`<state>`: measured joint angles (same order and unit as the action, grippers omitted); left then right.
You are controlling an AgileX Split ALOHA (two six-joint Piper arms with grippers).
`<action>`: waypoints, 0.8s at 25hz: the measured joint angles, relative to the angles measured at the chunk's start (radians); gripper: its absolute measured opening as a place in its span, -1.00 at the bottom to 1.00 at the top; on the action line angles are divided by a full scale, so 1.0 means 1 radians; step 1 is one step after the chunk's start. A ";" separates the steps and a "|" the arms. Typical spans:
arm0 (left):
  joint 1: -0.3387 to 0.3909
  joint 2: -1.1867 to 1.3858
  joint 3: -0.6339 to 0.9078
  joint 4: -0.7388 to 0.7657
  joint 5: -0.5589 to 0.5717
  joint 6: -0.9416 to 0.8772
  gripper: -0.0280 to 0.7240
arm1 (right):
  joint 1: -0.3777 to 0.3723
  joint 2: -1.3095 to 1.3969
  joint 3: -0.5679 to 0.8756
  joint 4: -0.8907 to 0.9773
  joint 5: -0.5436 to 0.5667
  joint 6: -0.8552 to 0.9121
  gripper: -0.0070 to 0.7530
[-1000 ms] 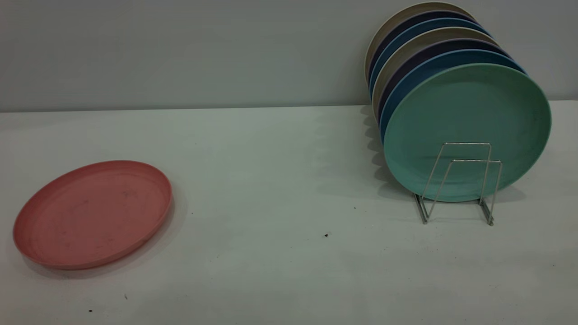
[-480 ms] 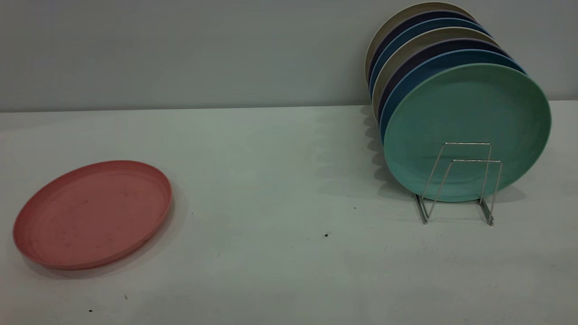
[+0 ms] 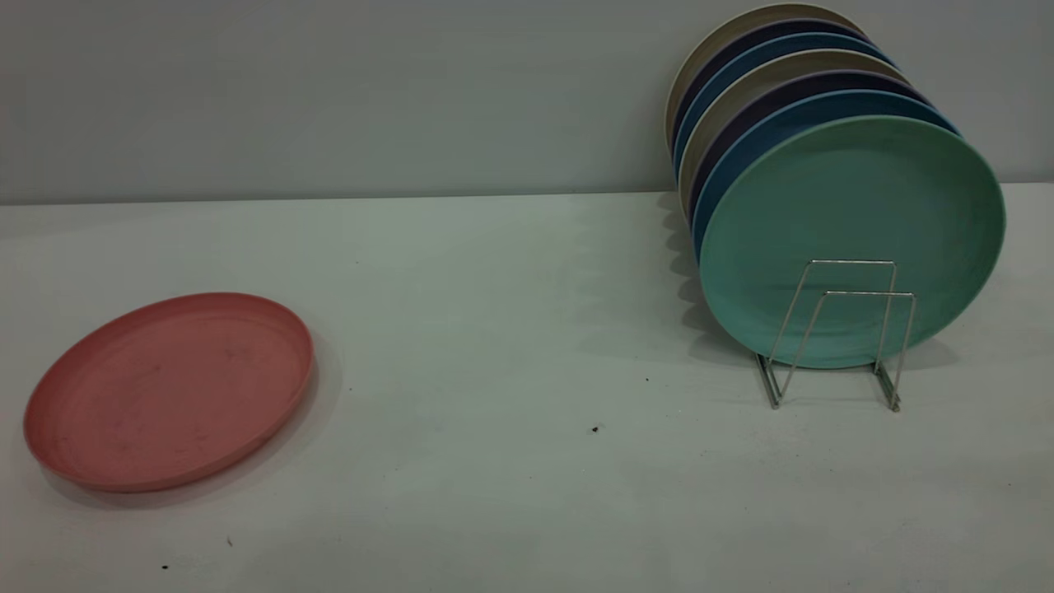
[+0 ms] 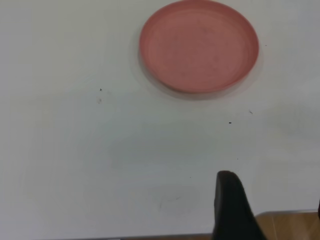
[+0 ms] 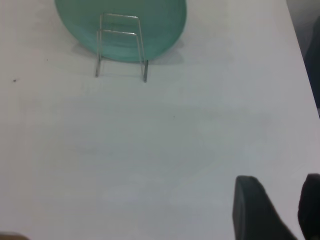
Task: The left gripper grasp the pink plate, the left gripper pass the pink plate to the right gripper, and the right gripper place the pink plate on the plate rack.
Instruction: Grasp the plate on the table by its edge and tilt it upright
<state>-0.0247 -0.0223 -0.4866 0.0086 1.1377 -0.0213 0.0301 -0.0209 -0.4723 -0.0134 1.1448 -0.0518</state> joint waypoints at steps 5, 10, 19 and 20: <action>0.000 0.000 0.000 0.002 0.000 0.000 0.26 | 0.000 0.000 0.000 -0.003 0.000 0.000 -0.35; 0.000 0.000 -0.021 -0.009 -0.086 0.001 0.26 | 0.000 0.000 -0.013 -0.003 -0.041 -0.016 -0.34; 0.000 0.276 -0.030 -0.071 -0.309 -0.005 0.26 | 0.000 0.166 -0.023 0.173 -0.336 -0.101 -0.04; 0.000 0.325 -0.030 -0.076 -0.353 -0.005 0.26 | 0.000 0.201 -0.023 0.195 -0.362 -0.126 -0.02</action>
<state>-0.0247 0.3025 -0.5171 -0.0677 0.7850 -0.0263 0.0301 0.1804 -0.4951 0.1812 0.7833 -0.1781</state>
